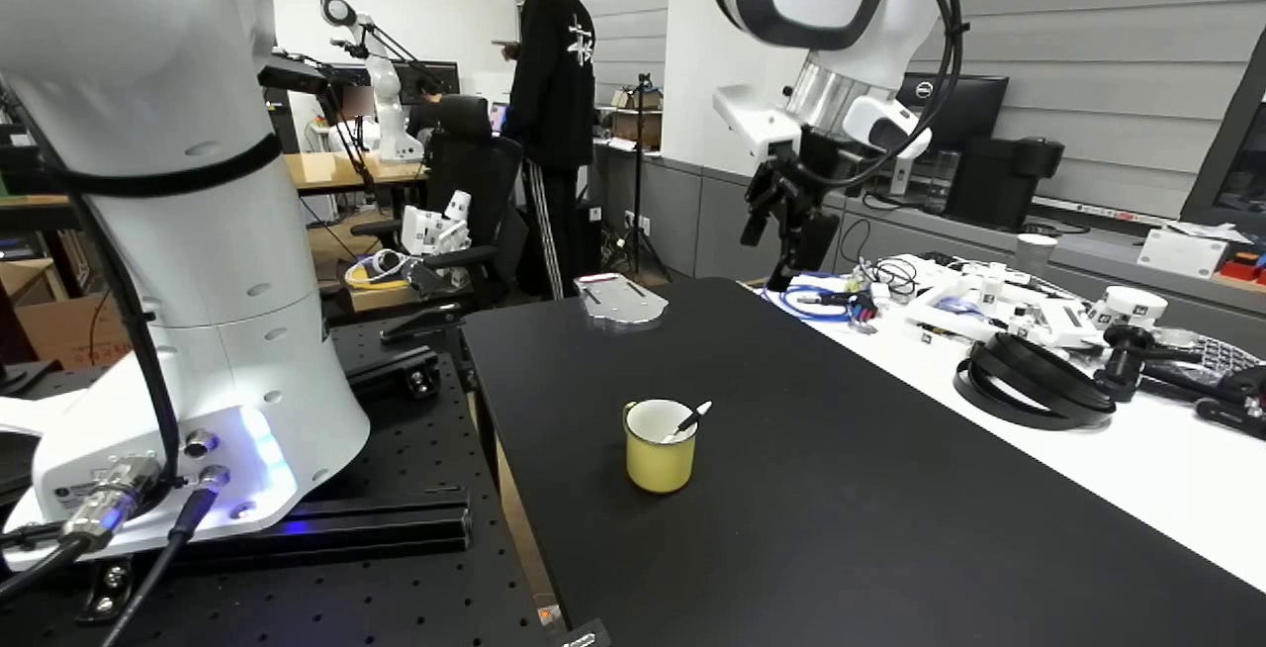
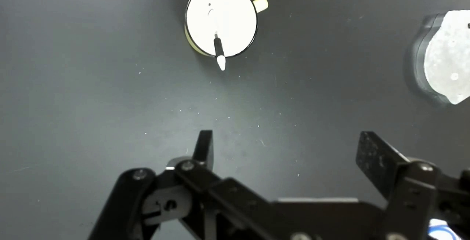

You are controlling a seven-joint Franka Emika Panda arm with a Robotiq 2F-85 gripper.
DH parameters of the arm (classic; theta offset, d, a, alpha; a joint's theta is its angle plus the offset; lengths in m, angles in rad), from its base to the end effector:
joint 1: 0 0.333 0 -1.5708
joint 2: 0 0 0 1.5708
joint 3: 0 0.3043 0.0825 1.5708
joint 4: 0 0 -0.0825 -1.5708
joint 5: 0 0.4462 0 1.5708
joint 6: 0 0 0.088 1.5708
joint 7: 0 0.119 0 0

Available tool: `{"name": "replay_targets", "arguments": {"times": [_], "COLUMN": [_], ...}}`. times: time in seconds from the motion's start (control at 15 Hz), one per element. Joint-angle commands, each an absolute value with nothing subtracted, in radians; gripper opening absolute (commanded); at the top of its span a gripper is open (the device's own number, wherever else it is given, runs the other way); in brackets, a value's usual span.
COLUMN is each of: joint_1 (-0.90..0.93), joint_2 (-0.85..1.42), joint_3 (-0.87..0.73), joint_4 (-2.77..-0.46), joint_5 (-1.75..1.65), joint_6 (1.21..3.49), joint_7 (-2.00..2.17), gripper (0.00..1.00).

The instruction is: Remove the pen from the cup and put it on the table

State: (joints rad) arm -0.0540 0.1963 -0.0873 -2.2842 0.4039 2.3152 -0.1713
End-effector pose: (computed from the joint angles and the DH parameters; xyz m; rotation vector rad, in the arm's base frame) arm 0.5443 -0.0680 0.1836 -2.8332 0.3839 0.1693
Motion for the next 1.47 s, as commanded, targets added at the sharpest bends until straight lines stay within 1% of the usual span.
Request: {"name": "replay_targets", "arguments": {"times": [0.0,0.27,0.33,0.4,1.4], "joint_1": [-0.077,-0.090,-0.100,-0.098,-0.132], "joint_2": [0.309,0.431,0.451,0.413,0.540], "joint_3": [-0.042,-0.011,-0.002,0.002,0.038], "joint_4": [-2.279,-2.268,-2.257,-2.288,-2.238], "joint_5": [0.435,0.407,0.403,0.392,0.401], "joint_6": [2.412,2.494,2.469,2.486,2.480], "joint_7": [-0.211,-0.182,-0.180,-0.186,-0.180], "gripper": [1.00,1.00,1.00,1.00,1.00]}}
